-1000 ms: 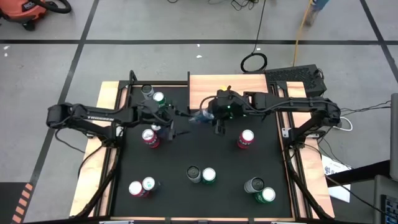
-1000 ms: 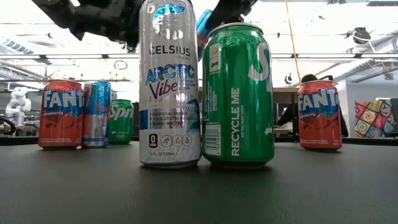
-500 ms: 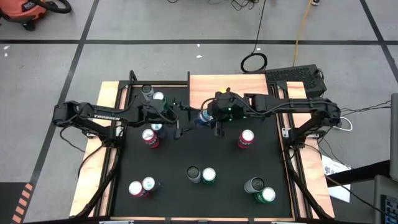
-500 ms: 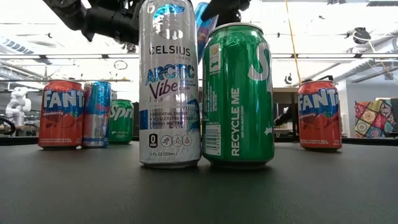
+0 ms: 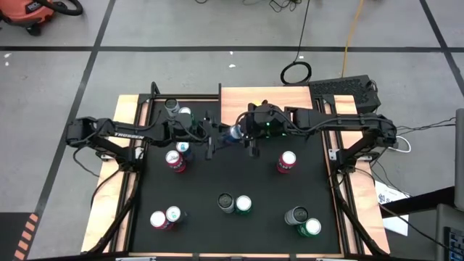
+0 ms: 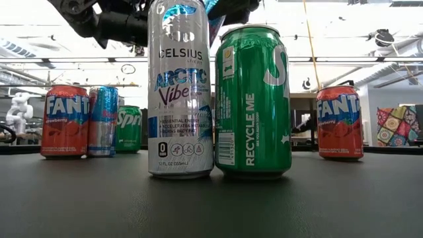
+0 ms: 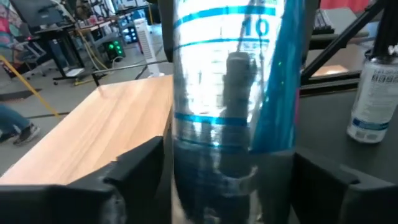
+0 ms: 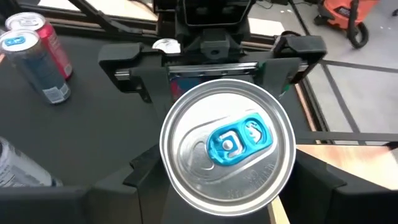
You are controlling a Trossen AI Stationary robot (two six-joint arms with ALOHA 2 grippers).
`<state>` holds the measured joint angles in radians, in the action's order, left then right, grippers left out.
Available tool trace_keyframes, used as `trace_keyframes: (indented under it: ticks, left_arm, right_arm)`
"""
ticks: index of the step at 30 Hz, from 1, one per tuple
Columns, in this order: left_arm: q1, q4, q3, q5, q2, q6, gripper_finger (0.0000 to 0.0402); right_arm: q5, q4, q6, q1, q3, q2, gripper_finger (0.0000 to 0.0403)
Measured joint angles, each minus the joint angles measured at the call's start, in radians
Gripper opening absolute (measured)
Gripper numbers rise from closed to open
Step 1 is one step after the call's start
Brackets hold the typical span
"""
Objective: Place canned beverage on shelf
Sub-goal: Put the bottom left blue soda can on the shelf
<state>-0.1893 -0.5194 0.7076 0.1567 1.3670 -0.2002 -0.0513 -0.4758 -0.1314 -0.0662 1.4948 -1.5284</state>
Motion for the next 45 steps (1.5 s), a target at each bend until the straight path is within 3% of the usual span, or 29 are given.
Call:
trace_keyframes:
  ticks: [5,10,14,23,27,36,45]
  left_arm:
    - [-0.002,-0.009,0.003,0.002,-0.003,0.027,0.0229]
    - [-0.002,-0.063,0.003,-0.001,-0.004,0.081,0.0216]
    - [-0.002,-0.153,-0.01,-0.002,-0.003,0.092,0.0217]
    - [-0.026,-0.425,-0.138,-0.012,-0.005,0.13,0.0217]
    - [-0.036,-0.449,-0.152,-0.021,0.014,0.142,0.0217]
    - [-0.048,-0.524,-0.146,-0.039,0.072,0.143,0.0217]
    - [-0.048,-0.549,-0.145,-0.065,0.085,0.144,0.0217]
  right_arm:
    - [-0.005,0.032,0.056,-0.001,0.0,0.001,0.0258]
    - [-0.005,0.118,0.117,0.0,-0.012,0.001,0.0314]
    - [-0.007,0.349,0.148,0.0,-0.124,0.003,0.0332]
    - [-0.022,0.914,0.143,-0.006,-0.438,0.05,0.0319]
    - [0.075,1.09,0.158,-0.052,-0.512,0.065,0.0316]
    - [0.241,1.117,0.174,-0.154,-0.51,0.049,0.0315]
    - [0.298,1.123,0.209,-0.22,-0.509,0.049,0.0302]
